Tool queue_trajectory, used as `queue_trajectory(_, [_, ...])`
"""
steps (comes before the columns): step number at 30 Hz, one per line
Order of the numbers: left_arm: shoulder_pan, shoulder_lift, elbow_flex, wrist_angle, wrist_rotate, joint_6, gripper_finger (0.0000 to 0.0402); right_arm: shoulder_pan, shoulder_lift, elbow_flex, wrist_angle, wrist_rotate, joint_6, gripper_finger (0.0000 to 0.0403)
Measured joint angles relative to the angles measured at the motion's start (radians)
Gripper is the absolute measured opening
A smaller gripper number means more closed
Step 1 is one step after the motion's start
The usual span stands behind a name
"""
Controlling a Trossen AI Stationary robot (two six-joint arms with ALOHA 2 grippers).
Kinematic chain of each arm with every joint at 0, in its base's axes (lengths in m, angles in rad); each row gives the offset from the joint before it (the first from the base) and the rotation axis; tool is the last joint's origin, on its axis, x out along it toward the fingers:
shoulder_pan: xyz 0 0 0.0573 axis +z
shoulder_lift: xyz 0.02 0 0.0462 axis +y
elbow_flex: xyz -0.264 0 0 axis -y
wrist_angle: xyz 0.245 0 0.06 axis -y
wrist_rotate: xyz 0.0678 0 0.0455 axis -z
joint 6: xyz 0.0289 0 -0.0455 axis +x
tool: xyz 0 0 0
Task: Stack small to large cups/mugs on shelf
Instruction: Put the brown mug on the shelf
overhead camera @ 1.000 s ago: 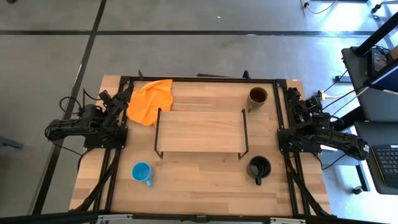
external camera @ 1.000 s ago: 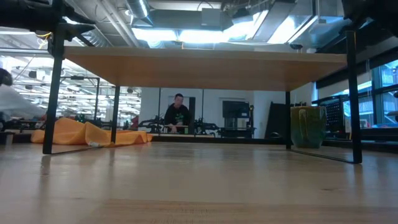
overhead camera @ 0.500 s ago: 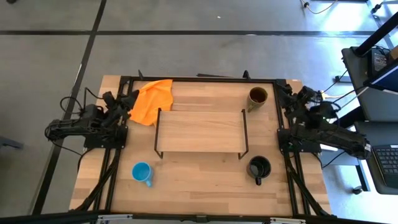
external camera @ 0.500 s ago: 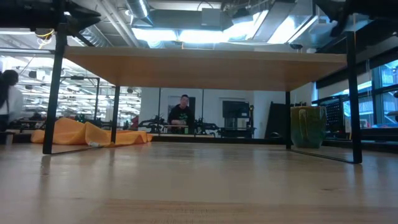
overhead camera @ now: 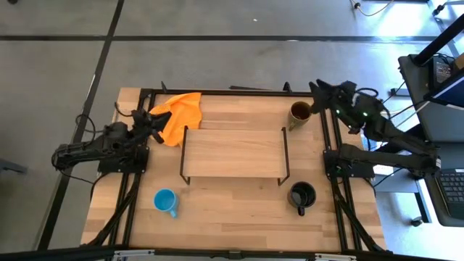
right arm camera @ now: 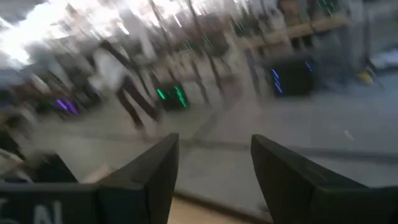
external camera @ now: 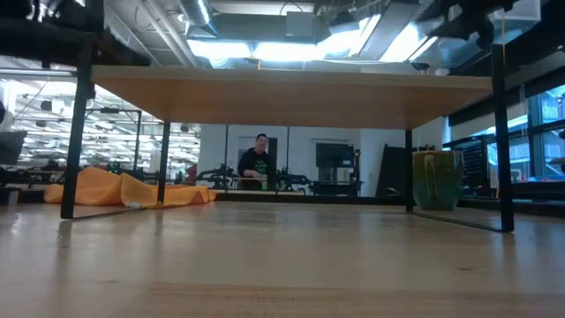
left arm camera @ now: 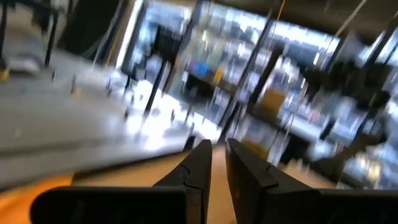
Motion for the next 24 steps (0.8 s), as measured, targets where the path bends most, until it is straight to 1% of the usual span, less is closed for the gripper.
queue_trajectory(2, [0.006,0.000,0.000,-0.100,0.019,-0.043,0.0042,-0.025,0.027,0.029,-0.071,-0.012,0.054,0.0202])
queue_trajectory(5, [0.007,0.000,0.000,-0.188,0.048,-0.068,0.0042,-0.046,0.054,0.064,-0.062,-0.056,0.080,0.0202])
queue_trajectory(6, [0.007,0.000,0.000,-0.199,0.050,-0.067,0.0042,-0.049,0.063,0.077,-0.061,-0.052,0.081,0.0202])
queue_trajectory(9, [0.007,0.000,0.000,-0.246,0.044,-0.028,0.0042,-0.058,0.091,0.112,-0.081,0.025,0.081,0.0202])
queue_trajectory(12, [0.007,0.000,0.000,-0.325,0.027,-0.019,0.0042,-0.084,0.111,0.143,-0.119,0.034,0.073,0.0202])
queue_trajectory(15, [0.007,0.000,-0.001,-0.410,0.024,-0.031,0.0042,-0.121,0.135,0.181,-0.258,0.026,0.113,0.0202])
queue_trajectory(18, [0.007,0.000,-0.003,-0.402,0.018,-0.048,0.0042,-0.180,0.170,0.229,-0.439,0.022,0.201,0.0202])
queue_trajectory(21, [0.007,0.000,-0.003,-0.420,-0.008,-0.069,0.0042,-0.222,0.204,0.284,-0.507,-0.006,0.277,0.0202])
queue_trajectory(24, [0.007,0.000,-0.003,-0.445,-0.048,-0.089,0.0042,-0.264,0.258,0.336,-0.537,-0.056,0.289,0.0202])
